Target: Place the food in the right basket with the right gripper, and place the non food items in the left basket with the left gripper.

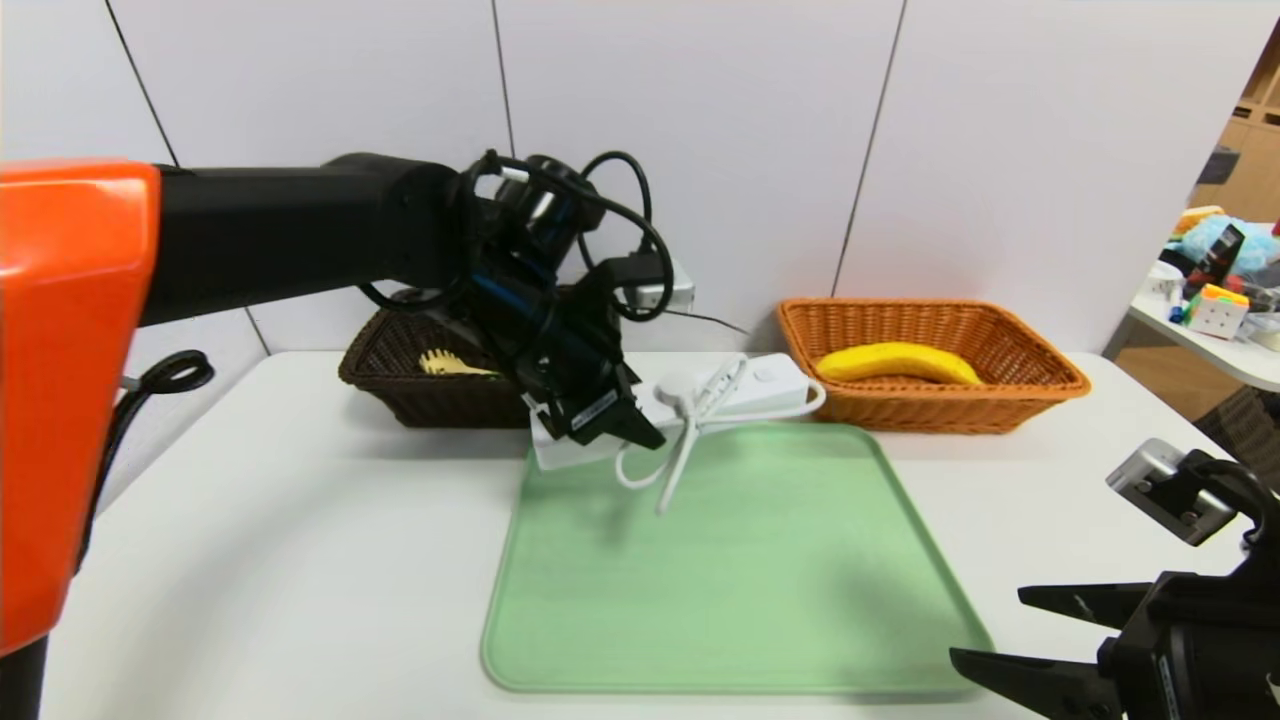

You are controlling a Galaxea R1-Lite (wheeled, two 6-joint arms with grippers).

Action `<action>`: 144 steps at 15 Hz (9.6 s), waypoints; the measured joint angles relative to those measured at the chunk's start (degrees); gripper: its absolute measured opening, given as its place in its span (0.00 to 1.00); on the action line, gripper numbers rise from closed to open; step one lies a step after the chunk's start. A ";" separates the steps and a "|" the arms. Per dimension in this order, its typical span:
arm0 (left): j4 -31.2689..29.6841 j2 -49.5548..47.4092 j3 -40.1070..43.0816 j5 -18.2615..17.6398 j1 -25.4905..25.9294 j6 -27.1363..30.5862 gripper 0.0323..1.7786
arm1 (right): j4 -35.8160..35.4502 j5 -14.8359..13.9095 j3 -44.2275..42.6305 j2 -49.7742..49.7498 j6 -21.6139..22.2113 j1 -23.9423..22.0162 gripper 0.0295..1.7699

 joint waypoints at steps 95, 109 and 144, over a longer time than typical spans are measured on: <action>-24.33 5.55 -0.63 -15.85 30.16 4.45 0.88 | -0.17 1.07 0.65 -2.15 -0.41 0.80 0.96; 5.05 -9.01 0.52 18.01 31.56 -33.29 0.94 | -0.09 0.68 -5.62 -1.95 0.11 0.72 0.96; -8.94 -84.35 70.92 13.62 31.32 -30.67 0.95 | 24.05 -15.96 -5.84 -46.39 -11.26 -17.25 0.96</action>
